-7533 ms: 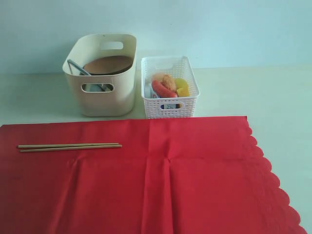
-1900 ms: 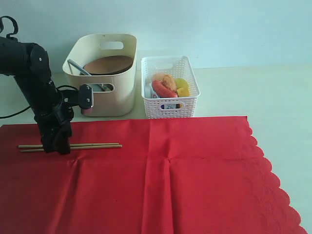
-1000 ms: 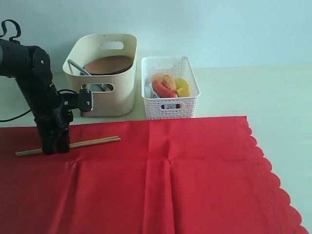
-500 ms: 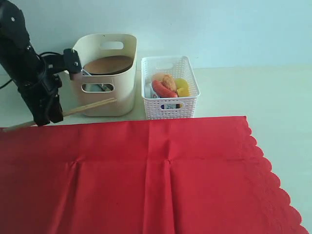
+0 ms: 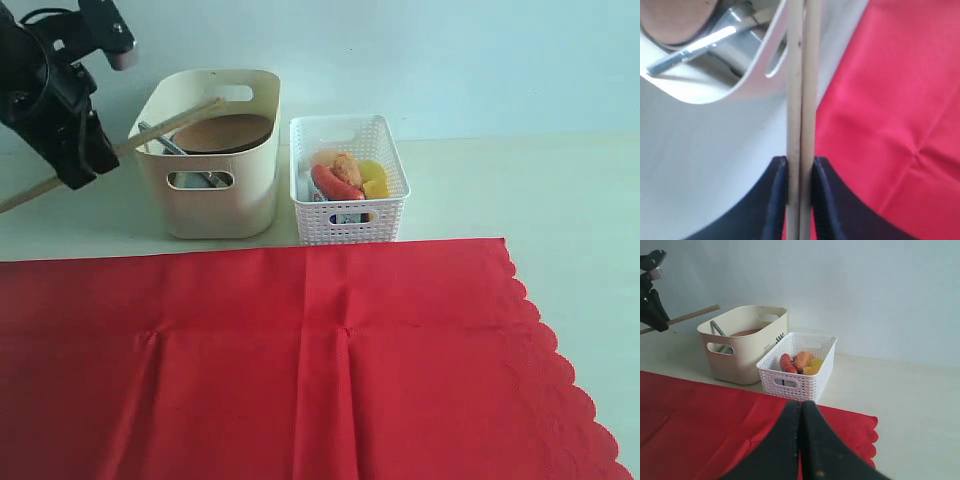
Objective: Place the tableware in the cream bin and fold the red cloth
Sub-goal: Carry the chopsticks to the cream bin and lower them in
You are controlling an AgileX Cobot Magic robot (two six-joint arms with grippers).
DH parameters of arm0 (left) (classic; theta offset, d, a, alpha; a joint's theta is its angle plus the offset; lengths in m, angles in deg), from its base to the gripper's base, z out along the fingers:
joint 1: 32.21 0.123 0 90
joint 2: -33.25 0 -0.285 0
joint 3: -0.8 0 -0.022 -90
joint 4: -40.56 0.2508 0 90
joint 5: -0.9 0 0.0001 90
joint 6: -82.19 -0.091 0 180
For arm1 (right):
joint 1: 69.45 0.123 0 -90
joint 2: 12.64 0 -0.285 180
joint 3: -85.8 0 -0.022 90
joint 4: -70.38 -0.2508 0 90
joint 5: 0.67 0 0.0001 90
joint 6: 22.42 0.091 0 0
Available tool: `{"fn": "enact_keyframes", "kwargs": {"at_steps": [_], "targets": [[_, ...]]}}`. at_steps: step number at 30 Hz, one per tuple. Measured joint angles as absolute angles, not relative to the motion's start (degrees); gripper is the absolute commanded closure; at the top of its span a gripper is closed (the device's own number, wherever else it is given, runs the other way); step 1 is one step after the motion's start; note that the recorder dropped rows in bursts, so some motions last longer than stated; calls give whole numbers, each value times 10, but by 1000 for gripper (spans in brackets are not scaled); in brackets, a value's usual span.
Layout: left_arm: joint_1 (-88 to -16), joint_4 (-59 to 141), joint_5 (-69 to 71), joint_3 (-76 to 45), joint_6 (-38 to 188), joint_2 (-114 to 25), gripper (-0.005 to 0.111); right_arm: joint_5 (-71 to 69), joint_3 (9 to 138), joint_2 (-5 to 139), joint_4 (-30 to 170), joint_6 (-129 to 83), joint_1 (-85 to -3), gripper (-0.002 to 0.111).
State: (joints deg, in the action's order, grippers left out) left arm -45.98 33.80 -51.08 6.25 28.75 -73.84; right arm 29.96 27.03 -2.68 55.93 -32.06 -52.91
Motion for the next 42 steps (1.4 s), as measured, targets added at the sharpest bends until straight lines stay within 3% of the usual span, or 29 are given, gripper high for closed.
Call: {"fn": "enact_keyframes", "kwargs": {"at_steps": [20, 42], "targets": [[-460, 110, -143, 67, 293, -762, 107, 300, 270, -27, 559, -321, -529, 108], [-466, -110, -165, 240, 293, -977, 107, 300, 270, -27, 559, -321, -529, 108]]}}
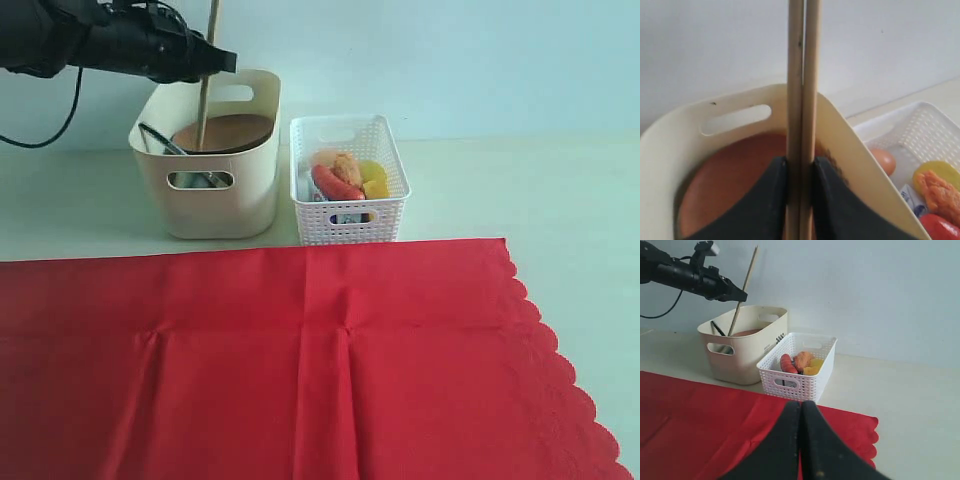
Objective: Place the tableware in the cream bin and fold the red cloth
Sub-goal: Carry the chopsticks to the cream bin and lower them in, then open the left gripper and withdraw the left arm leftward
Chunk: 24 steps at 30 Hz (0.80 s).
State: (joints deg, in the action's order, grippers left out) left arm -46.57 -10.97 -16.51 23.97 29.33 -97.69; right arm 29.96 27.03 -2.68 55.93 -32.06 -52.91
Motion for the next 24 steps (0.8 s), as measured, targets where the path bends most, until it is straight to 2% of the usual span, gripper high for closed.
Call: {"fn": "enact_keyframes", "kwargs": {"at_steps": [4, 9, 11, 13, 24], "targets": [[-469, -112, -191, 240, 293, -986, 95, 300, 270, -27, 559, -321, -529, 108], [-470, -114, -221, 240, 293, -985, 54, 300, 270, -27, 559, -321, -529, 108], [-470, -114, -236, 240, 293, -985, 42, 300, 270, -27, 559, -321, -529, 108], [-470, -114, -248, 240, 293, -982, 37, 300, 270, -27, 559, -321, -529, 108], [-470, -37, -324, 240, 336, -903, 38, 300, 270, -27, 559, -321, -529, 108]]}}
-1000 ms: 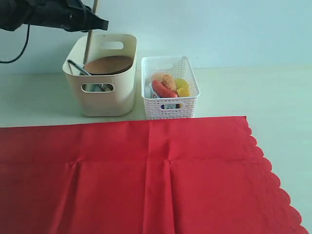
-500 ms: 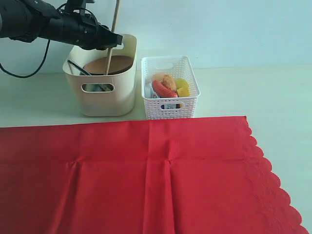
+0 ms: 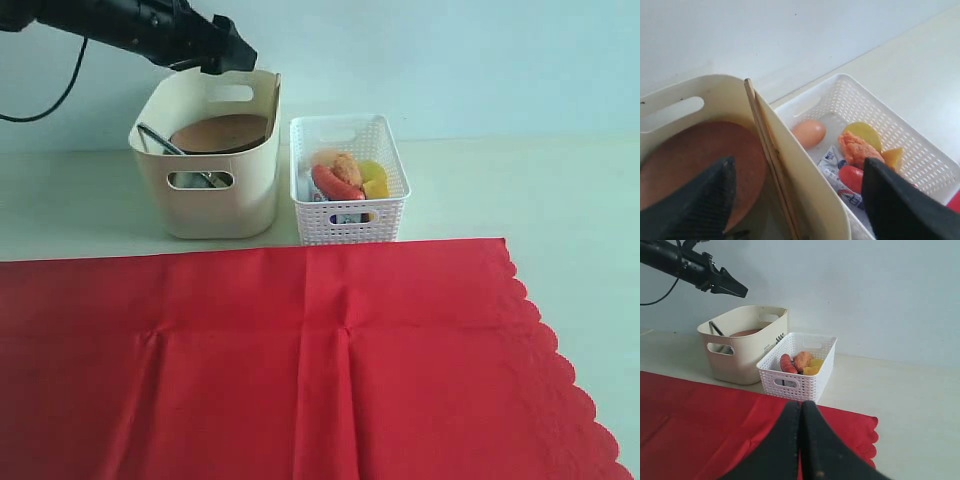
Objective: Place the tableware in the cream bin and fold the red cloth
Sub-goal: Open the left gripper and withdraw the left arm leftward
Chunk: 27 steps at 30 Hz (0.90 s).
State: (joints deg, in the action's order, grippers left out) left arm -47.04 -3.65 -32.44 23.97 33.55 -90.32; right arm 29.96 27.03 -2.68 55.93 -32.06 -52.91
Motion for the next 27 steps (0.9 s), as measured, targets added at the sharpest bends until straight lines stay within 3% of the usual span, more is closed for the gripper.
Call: {"fn": "enact_keyframes", "kwargs": {"at_steps": [15, 27], "targets": [[-403, 143, -663, 240, 577, -849, 38, 300, 270, -27, 558, -321, -529, 108], [-328, 189, -690, 94, 612, -779, 38, 300, 270, -27, 558, -321, -529, 108]]}}
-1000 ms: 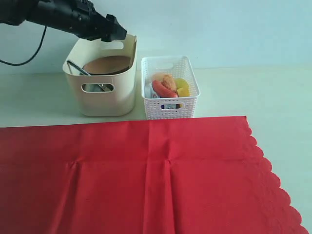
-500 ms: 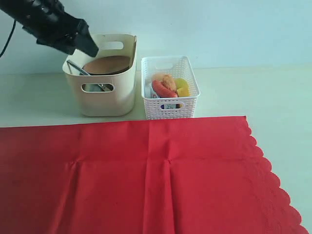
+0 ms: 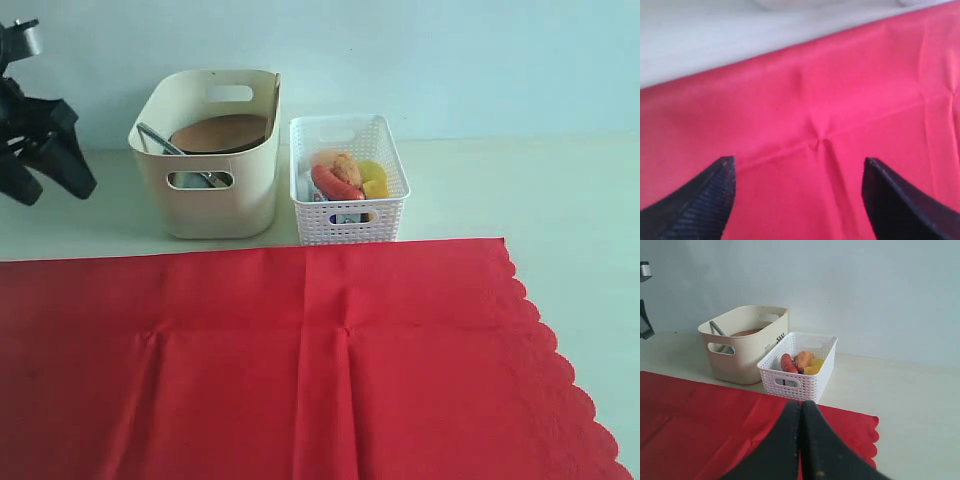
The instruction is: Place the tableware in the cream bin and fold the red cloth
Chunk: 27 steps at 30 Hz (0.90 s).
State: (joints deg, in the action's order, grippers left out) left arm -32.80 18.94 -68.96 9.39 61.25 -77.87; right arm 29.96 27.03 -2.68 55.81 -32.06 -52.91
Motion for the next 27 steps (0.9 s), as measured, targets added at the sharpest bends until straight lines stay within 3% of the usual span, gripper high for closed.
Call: {"fn": "enact_keyframes", "kwargs": {"at_steps": [14, 27], "targets": [[-154, 166, -586, -185, 558, -736, 38, 300, 270, -46, 557, -321, -529, 108], [-59, 162, -506, -229, 526, -734, 38, 300, 270, -47, 555, -321, -529, 108]]}}
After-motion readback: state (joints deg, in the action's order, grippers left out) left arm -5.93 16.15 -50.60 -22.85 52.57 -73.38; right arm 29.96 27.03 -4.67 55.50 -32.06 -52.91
